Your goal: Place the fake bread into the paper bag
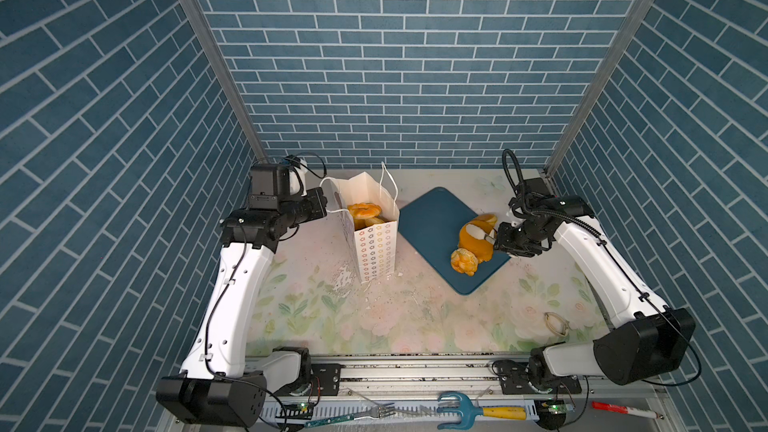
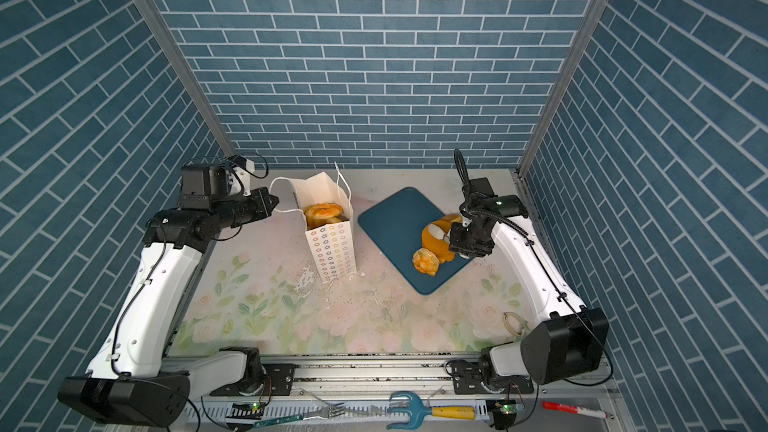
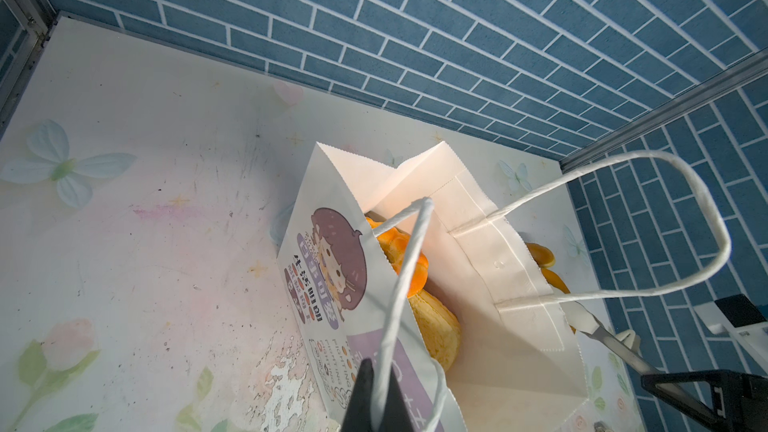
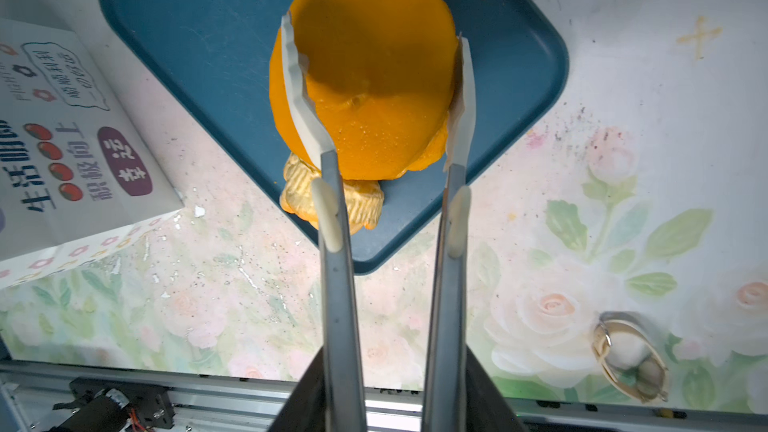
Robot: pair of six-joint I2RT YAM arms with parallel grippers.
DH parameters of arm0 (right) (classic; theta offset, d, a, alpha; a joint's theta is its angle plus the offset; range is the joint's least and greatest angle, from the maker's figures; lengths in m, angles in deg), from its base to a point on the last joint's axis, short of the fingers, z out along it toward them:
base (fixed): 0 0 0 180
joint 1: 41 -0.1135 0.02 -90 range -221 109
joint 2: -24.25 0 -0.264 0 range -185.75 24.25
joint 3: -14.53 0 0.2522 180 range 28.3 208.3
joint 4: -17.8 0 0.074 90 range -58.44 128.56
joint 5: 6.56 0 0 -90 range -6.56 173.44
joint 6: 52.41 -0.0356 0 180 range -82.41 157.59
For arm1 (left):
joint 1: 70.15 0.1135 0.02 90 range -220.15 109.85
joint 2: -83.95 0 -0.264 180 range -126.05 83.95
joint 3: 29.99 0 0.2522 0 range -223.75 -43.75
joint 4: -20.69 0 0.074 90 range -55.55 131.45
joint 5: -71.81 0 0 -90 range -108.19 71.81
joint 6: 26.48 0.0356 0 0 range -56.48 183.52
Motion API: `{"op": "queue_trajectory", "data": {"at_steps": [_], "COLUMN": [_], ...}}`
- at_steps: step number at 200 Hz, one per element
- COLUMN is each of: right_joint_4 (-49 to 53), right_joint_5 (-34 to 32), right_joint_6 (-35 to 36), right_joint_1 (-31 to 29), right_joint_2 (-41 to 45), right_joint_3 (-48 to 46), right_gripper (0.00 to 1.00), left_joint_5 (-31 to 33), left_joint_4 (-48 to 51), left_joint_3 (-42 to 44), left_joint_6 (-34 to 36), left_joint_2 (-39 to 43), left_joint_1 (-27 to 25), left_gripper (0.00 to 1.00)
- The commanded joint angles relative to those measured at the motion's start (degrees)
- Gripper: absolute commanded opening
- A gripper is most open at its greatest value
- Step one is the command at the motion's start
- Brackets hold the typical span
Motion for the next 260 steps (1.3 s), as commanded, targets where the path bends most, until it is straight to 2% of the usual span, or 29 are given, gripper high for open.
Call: {"op": "queue_trajectory", "data": {"at_steps": [1,101,182,260], "right_joint_4": [-1.9,-4.7,-0.8,-3.5], "right_joint_5": [4.7,5.3,-2.5,3.3], "right_joint_6": [-0.6,-0.3,1.9,-0.4], "right_joint_1": [-0.3,-3.0,-3.4,-3.3], "right_joint_2": [0.0,-3.5,-3.8,-2.0], "right_joint_3": [0.6,3.5,6.6,-0.8], "right_gripper": [0.44,0.44,0.45,0.44], "left_joint_5": [-0.3,0.0,0.0,-0.3], "left_joint_4": [-0.5,-0.3,-0.2,-0.3], "left_joint_3": [0.3,0.2,0.0,-0.2], "left_joint_6": [0.2,0.2,0.2,0.1], "left_joint_2": [-0.3,-0.7,-0.4,-0.6], "left_joint_1": [0.2,0.2,0.2,0.2], "left_gripper": [0.0,0.0,0.0,0.0]}}
